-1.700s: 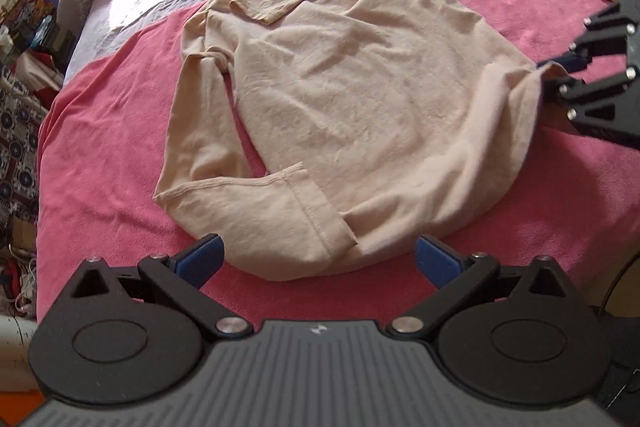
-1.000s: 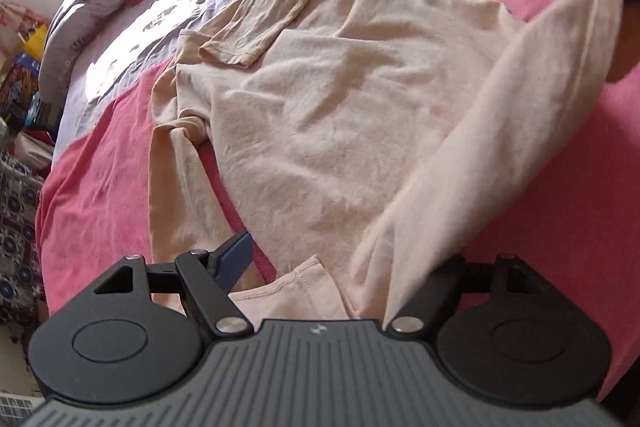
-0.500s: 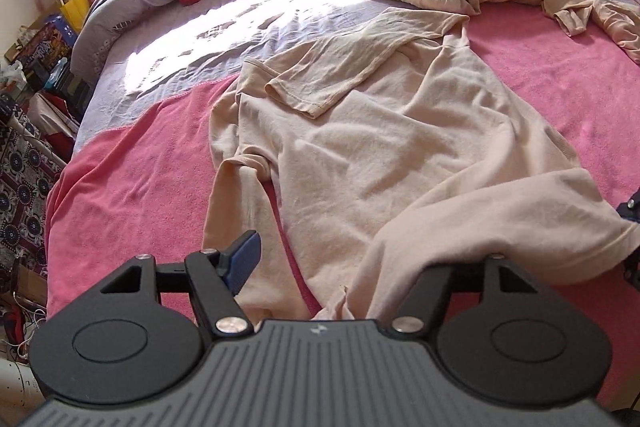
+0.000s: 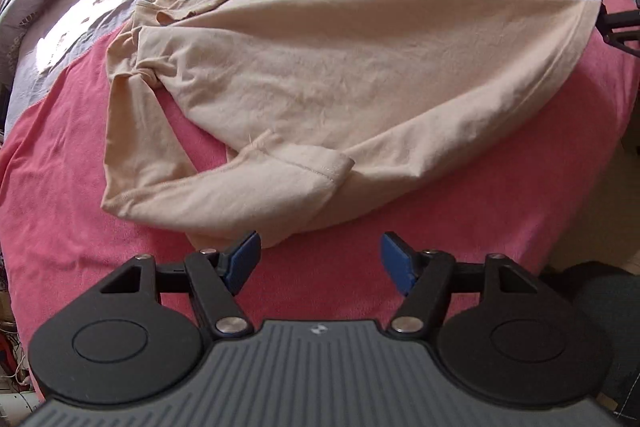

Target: Fold clothes

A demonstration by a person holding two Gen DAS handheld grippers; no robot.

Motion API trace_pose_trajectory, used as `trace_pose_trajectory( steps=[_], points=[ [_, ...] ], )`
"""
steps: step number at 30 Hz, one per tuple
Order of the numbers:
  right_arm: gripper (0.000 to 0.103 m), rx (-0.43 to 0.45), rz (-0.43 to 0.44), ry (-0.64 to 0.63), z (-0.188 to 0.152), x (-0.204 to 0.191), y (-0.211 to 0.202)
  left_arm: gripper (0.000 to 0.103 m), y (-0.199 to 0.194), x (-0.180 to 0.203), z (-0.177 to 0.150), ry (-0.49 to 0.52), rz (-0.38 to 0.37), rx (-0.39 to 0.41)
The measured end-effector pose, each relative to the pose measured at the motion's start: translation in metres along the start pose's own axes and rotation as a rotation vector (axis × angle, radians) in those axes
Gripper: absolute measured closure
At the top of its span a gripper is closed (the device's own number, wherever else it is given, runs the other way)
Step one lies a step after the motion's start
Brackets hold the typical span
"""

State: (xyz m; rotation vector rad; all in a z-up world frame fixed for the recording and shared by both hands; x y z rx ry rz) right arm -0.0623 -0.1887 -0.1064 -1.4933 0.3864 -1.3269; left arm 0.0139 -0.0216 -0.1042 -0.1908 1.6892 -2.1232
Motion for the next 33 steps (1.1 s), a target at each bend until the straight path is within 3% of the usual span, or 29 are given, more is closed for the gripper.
trace_pose_trajectory(
  steps=[3,6,8,10,12,15,16,18,19,20,21,22,24,29,33],
  points=[
    [0.097,-0.021,0.013,0.009,-0.001,-0.007,0.009,0.030,0.002,-0.002,-0.004,-0.025,-0.025,-0.004],
    [0.097,-0.033,0.024,0.031,0.001,-0.010,0.013,0.013,0.002,-0.033,0.002,-0.138,0.045,0.069],
    [0.096,-0.044,0.029,0.038,-0.001,-0.011,0.016,0.005,0.012,-0.074,-0.002,-0.322,0.149,0.066],
    [0.096,-0.056,0.030,0.044,-0.005,-0.012,0.017,0.005,0.028,-0.127,-0.019,-0.573,0.281,-0.014],
    [0.096,-0.072,0.038,0.052,-0.008,-0.014,0.019,0.007,0.045,-0.152,-0.031,-0.733,0.348,-0.110],
    [0.094,-0.095,0.057,0.060,-0.011,-0.017,0.022,0.007,0.067,-0.163,-0.037,-0.910,0.256,-0.149],
    [0.094,-0.099,0.058,0.058,-0.012,-0.019,0.022,0.008,0.070,-0.162,-0.036,-0.981,0.174,-0.123],
    [0.094,-0.101,0.057,0.057,-0.014,-0.021,0.021,0.017,0.069,-0.161,-0.031,-1.063,0.064,-0.064],
    [0.094,-0.103,0.057,0.061,-0.015,-0.021,0.022,0.029,0.067,-0.162,-0.029,-1.096,0.037,-0.034],
    [0.094,-0.104,0.057,0.065,-0.015,-0.021,0.022,0.050,0.064,-0.165,-0.029,-1.100,0.044,-0.032],
    [0.094,-0.105,0.058,0.069,-0.015,-0.021,0.022,0.063,0.063,-0.167,-0.030,-1.097,0.060,-0.038],
    [0.094,-0.106,0.058,0.071,-0.015,-0.020,0.022,0.091,0.060,-0.171,-0.031,-1.106,0.064,-0.043],
    [0.093,-0.108,0.059,0.074,-0.014,-0.020,0.023,0.094,0.052,-0.178,-0.033,-1.131,0.067,-0.046],
    [0.092,-0.110,0.051,0.083,-0.015,-0.016,0.024,0.097,-0.001,-0.221,-0.046,-1.131,0.293,0.000],
    [0.091,-0.112,0.048,0.090,-0.017,-0.013,0.025,0.097,-0.039,-0.278,-0.082,-1.168,0.454,0.049]
  ],
)
Point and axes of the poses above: each gripper's, at about its wrist camera, not at the fingertips, and y roughly the way its jaws point, x to its right, z to its top, the point moved 9 cm from there along y, roughly the way its jaws point, and after that the axes turned 5 degrees about y, right-handed, at the moved point
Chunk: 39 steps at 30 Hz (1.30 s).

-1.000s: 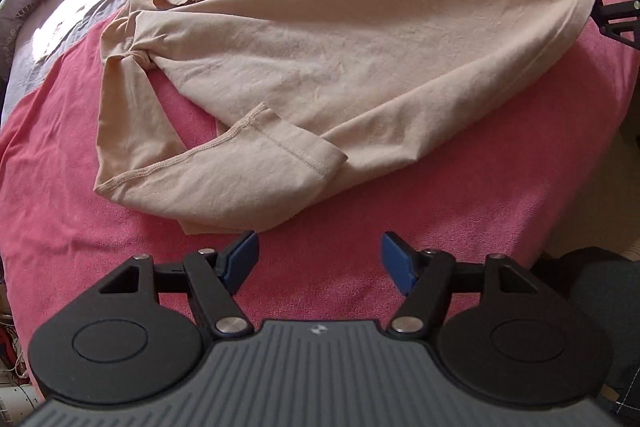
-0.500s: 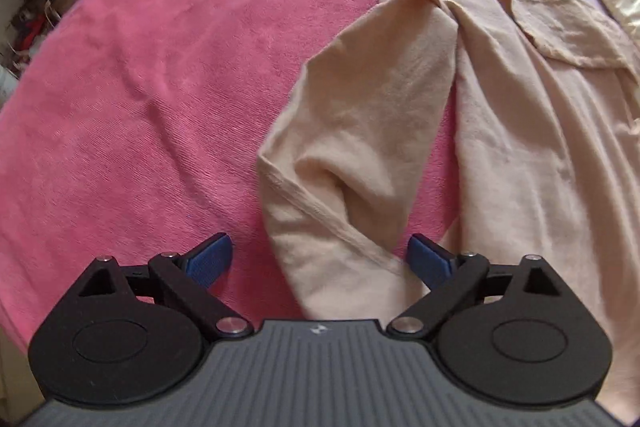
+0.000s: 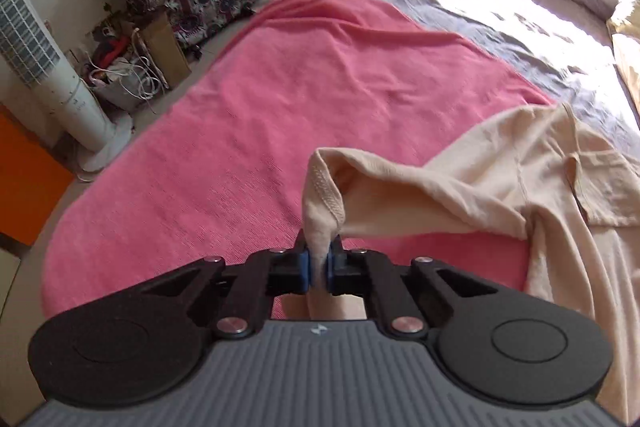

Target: Fold clothes

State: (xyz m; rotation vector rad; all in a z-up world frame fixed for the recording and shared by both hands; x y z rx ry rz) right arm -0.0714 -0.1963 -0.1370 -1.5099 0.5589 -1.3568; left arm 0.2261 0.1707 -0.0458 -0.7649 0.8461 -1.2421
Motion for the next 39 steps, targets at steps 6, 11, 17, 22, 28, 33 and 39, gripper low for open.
trace_pose_trajectory(
  steps=[6,11,17,22,28,33,39],
  points=[
    [0.077,0.011,0.005,0.013,0.001,0.002,-0.002,0.077,0.042,-0.031,0.032,0.149,0.170,-0.025],
    [0.050,0.097,0.035,0.018,0.007,0.009,-0.026,0.054,0.097,-0.025,0.008,0.278,0.183,-0.239],
    [0.038,0.310,0.257,0.050,0.068,-0.006,-0.077,0.025,0.082,-0.045,-0.031,0.200,0.070,-0.270],
    [0.036,0.531,0.405,-0.129,0.157,-0.084,-0.099,0.027,0.062,-0.057,-0.053,0.206,0.036,-0.283],
    [0.097,0.521,0.440,-0.283,0.222,-0.165,-0.079,0.027,0.028,-0.029,-0.082,0.323,-0.106,-0.259],
    [0.098,0.479,0.622,-0.190,0.215,-0.155,-0.102,0.027,0.015,-0.002,-0.107,0.347,-0.240,-0.283],
    [0.095,0.368,0.827,-0.269,0.170,-0.168,-0.127,0.027,0.006,0.033,-0.135,0.389,-0.331,-0.331]
  ],
)
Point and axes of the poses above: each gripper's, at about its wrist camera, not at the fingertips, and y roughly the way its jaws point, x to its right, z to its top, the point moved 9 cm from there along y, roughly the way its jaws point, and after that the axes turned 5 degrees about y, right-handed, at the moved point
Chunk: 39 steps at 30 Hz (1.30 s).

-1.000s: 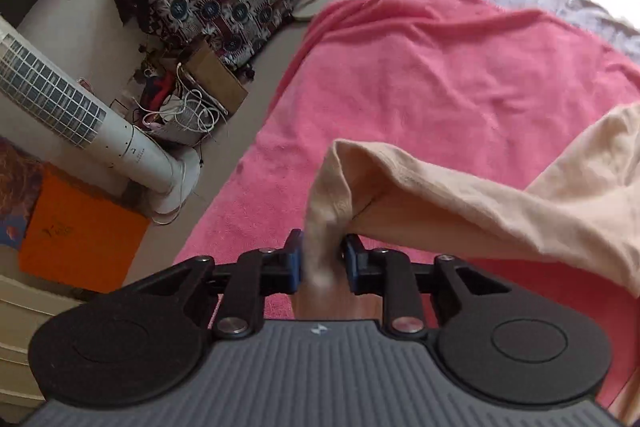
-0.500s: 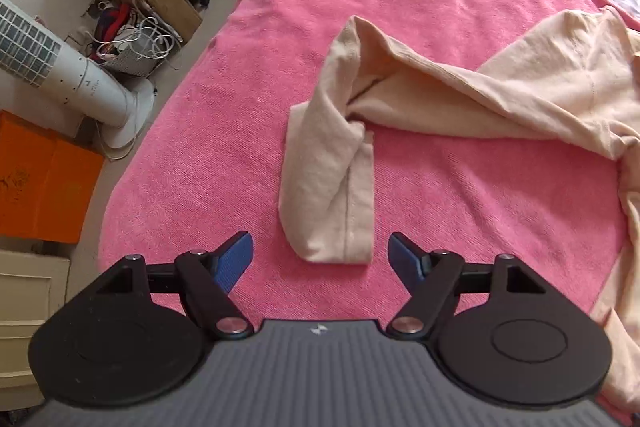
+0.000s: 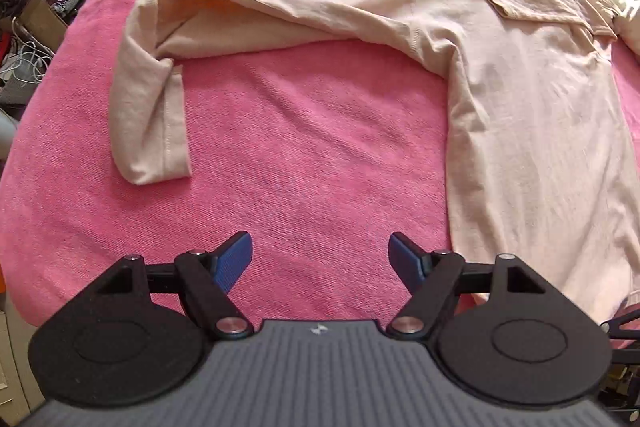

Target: Fold clothes

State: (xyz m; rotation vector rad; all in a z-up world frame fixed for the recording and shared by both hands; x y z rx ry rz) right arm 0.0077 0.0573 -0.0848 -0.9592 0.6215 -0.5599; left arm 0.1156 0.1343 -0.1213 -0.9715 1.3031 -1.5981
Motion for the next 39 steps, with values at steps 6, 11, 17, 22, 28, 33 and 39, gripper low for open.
trace_pose_trajectory(
  steps=[6,11,17,22,28,33,39],
  points=[
    [0.076,-0.111,0.050,0.048,-0.007,-0.005,0.018,0.027,0.001,0.017,0.015,0.069,0.038,0.014],
    [0.044,0.050,-0.100,0.055,0.013,0.033,-0.025,0.025,-0.014,0.021,0.064,0.116,0.129,0.137],
    [0.032,0.092,-0.773,-0.125,0.030,0.176,-0.039,0.025,-0.011,0.022,0.136,0.071,0.194,0.245],
    [0.032,0.061,-0.883,-0.152,0.062,0.257,0.000,0.025,0.001,0.025,0.148,0.026,0.194,0.223],
    [0.068,0.106,-0.791,-0.065,0.080,0.297,0.019,0.024,0.025,0.030,0.135,0.047,0.226,0.149],
    [0.096,0.199,-0.836,0.065,0.080,0.325,-0.030,0.024,0.034,0.030,0.142,0.038,0.236,0.136],
    [0.097,0.278,-1.125,0.163,0.045,0.388,-0.136,0.024,0.037,0.046,0.178,0.089,0.249,0.176]
  ],
)
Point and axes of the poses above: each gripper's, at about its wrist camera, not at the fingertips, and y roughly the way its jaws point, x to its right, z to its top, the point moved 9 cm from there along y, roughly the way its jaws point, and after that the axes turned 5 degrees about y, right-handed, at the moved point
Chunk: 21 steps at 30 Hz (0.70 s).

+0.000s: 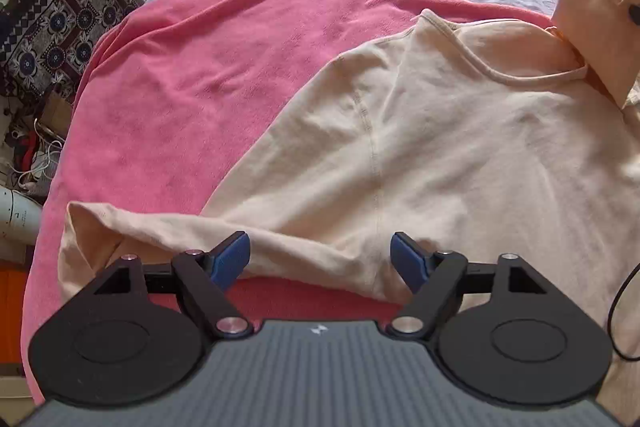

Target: Fold clothes

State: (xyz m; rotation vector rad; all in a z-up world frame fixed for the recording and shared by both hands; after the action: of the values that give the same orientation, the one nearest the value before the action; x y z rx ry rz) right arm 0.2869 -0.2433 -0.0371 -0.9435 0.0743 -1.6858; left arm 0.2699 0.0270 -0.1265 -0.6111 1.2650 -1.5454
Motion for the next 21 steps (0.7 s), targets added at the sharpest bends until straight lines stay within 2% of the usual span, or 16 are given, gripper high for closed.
trace_pose_trajectory(
  steps=[5,7,9,12,15,16,17,19,21],
  points=[
    [0.097,-0.050,-0.358,0.060,-0.032,0.151,-0.013,0.023,0.006,0.019,0.037,0.072,0.032,0.051],
    [0.097,-0.115,-0.458,0.061,-0.058,0.199,-0.019,0.022,0.008,0.025,0.048,0.098,0.048,0.067],
    [0.097,-0.193,-0.514,0.055,-0.091,0.230,-0.022,0.022,0.011,0.029,0.057,0.125,0.072,0.080],
    [0.096,-0.347,-0.530,0.061,-0.150,0.249,-0.015,0.021,0.017,0.030,0.069,0.159,0.097,0.089],
    [0.094,-0.552,-0.462,0.065,-0.220,0.240,0.006,0.021,0.021,0.023,0.077,0.198,0.118,0.100],
    [0.090,-0.643,-0.424,0.059,-0.245,0.231,0.016,0.021,0.023,0.018,0.079,0.212,0.122,0.102],
    [0.081,-0.711,-0.397,0.054,-0.266,0.223,0.022,0.021,0.024,0.014,0.082,0.222,0.120,0.105],
    [0.071,-0.743,-0.374,0.054,-0.280,0.210,0.025,0.021,0.026,0.004,0.089,0.229,0.070,0.108],
    [0.051,-0.613,-0.362,0.078,-0.256,0.198,0.018,0.020,0.029,-0.005,0.098,0.227,-0.013,0.112]
  ],
)
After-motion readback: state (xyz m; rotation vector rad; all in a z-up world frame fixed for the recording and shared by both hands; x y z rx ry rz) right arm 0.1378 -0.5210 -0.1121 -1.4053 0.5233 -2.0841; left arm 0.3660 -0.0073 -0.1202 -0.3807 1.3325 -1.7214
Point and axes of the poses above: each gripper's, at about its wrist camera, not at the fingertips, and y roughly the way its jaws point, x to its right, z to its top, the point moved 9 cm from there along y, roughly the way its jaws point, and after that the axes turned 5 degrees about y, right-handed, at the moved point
